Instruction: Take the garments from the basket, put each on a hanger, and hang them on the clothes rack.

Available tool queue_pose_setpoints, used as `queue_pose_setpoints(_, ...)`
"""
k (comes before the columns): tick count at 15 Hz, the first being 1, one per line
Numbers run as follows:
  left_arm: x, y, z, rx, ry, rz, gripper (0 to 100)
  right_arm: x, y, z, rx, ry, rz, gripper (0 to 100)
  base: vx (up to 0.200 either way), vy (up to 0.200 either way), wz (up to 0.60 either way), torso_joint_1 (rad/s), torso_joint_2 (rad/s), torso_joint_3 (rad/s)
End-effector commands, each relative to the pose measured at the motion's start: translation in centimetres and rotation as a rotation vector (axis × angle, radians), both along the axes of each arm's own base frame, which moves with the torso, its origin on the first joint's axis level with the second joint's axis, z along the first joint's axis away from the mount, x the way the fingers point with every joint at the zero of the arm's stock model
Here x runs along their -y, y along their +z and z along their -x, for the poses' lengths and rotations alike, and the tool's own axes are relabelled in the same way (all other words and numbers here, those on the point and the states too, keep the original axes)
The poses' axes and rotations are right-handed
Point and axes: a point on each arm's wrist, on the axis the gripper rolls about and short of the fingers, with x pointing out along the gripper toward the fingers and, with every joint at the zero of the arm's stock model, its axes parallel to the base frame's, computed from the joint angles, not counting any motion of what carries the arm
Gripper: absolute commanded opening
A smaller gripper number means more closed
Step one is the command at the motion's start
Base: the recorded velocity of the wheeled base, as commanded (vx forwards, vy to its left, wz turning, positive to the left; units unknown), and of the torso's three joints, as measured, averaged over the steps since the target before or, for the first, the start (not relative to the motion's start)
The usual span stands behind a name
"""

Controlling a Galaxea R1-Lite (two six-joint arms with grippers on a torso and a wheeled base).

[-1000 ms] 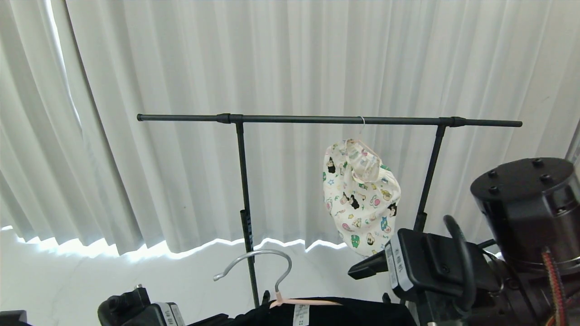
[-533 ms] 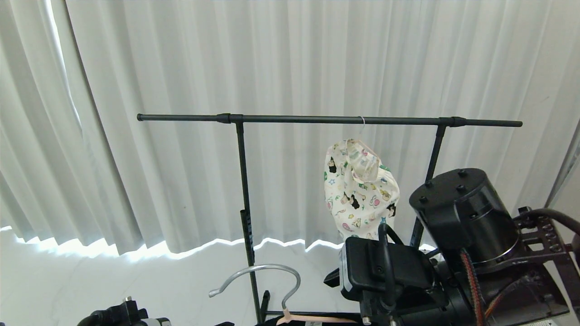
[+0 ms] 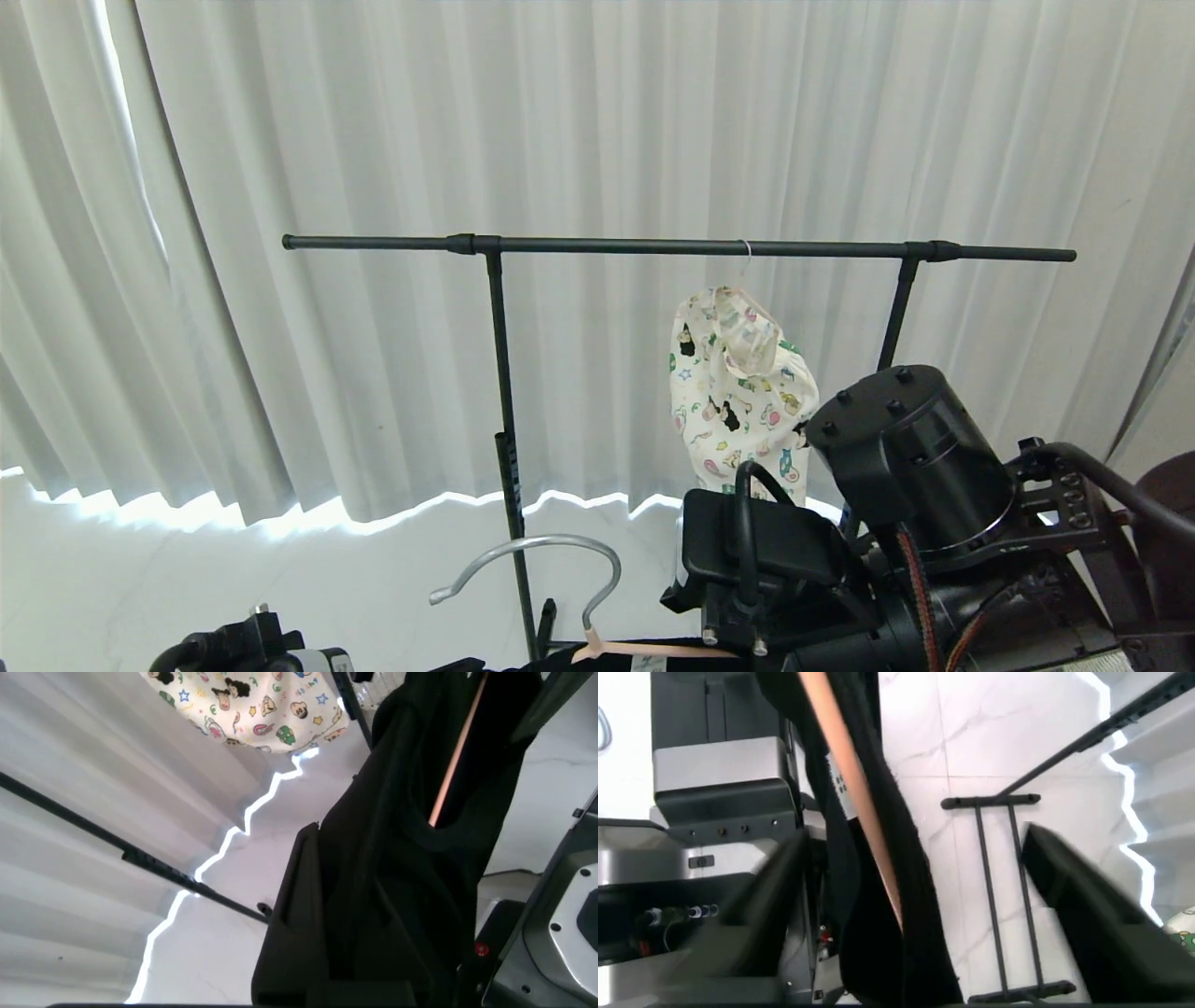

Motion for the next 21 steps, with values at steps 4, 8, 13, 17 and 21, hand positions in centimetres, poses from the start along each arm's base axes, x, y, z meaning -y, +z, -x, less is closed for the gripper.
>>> queue_pose_setpoints(4, 0.1, 0.0, 0.0, -0.002, 0.0, -0.003, 0, -0.2, 0.2, 0.0, 0.004, 0.003, -0.007, 0, 0.0, 0.0, 0.0, 0.0, 0.0, 0.0)
queue_pose_setpoints(8, 0.1, -0.1, 0.0, 0.002, -0.004, -0.011, 100, -0.1, 0.4, 0.0, 0.015, 0.006, -0.015, 0, 0.0, 0.0, 0.0, 0.0, 0.0, 0.0)
queue_pose_setpoints(13, -0.1, -0.1, -0.1, 0.001, 0.011, -0.003, 100, 1.1, 1.5, -1.0, 0.241, 0.067, -0.1, 0, 0.0, 0.0, 0.0, 0.0, 0.0, 0.0)
queue_pose_setpoints(17, -1.0, -1.0, -0.2, -0.015, 0.081, -0.025, 100, 4.1, 2.4, -2.4, 0.354, 0.017, -0.112, 0, 0.0, 0.0, 0.0, 0.0, 0.0, 0.0)
queue_pose_setpoints(21, -4.0, -3.0, -1.9, -0.066, 0.325, -0.072, 100, 6.9, 3.4, -2.2, 0.397, -0.048, -0.153, 0, 0.0, 0.0, 0.0, 0.0, 0.0, 0.0)
